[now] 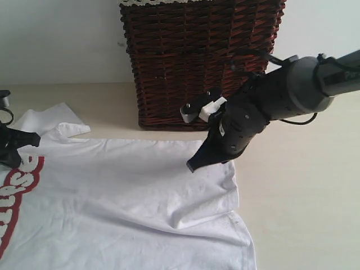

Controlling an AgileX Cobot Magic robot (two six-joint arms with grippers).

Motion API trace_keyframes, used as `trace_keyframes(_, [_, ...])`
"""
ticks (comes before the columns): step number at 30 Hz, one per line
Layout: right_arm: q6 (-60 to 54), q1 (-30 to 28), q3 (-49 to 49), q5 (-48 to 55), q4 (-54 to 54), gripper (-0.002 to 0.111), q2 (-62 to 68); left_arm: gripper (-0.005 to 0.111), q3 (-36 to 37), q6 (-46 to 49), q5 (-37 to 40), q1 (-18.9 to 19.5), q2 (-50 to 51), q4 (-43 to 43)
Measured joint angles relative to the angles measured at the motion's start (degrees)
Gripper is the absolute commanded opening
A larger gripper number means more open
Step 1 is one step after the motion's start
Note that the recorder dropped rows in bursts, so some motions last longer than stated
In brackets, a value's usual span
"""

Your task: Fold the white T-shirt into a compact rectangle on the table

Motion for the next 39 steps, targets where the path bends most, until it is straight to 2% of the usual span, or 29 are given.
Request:
trace_keyframes(7, [1.21,-0.74,-1.59,-1.51,-4.82,0.000,3.73,0.000,-5.49,0.18,-1.05,0.15,5.57,-1.25])
trace_keyframes(13, [1.84,-2.96,-5.02,1.23,-6.32,0.000,5.63,0.000,-12.40,0.29,-1.66,0.15,6.02,-1.25])
trace_keyframes(16, [1.59,-3.06,-5.26,1.61,-5.64,0.000,5.77,0.000,-15.30,1.66,-3.32,0.15,5.92,-4.69])
trace_keyframes(21, [-0.29,-3.18,-5.29,1.72,-3.84,0.000,5.77,0.000,-20.97,9.45,-2.47,-1.02,9.50,-14.54])
trace_keyframes(27, [-0.62,-3.18,-5.52,2.06,-3.61,0.000,5.77,0.000,-29.86,11.08,0.61,-3.14,19.48,-16.02])
trace_keyframes(30, [-1.20,-3.18,-5.52,2.18,-3.61,0.000,5.77,0.000,-33.95,9.00,0.99,-3.23,23.22,-14.67])
trace_keyframes(39, [-1.56,-3.18,-5.52,2.44,-3.48,0.000,5.77,0.000,-46.16,-3.75,5.35,-2.97,29.72,-1.32])
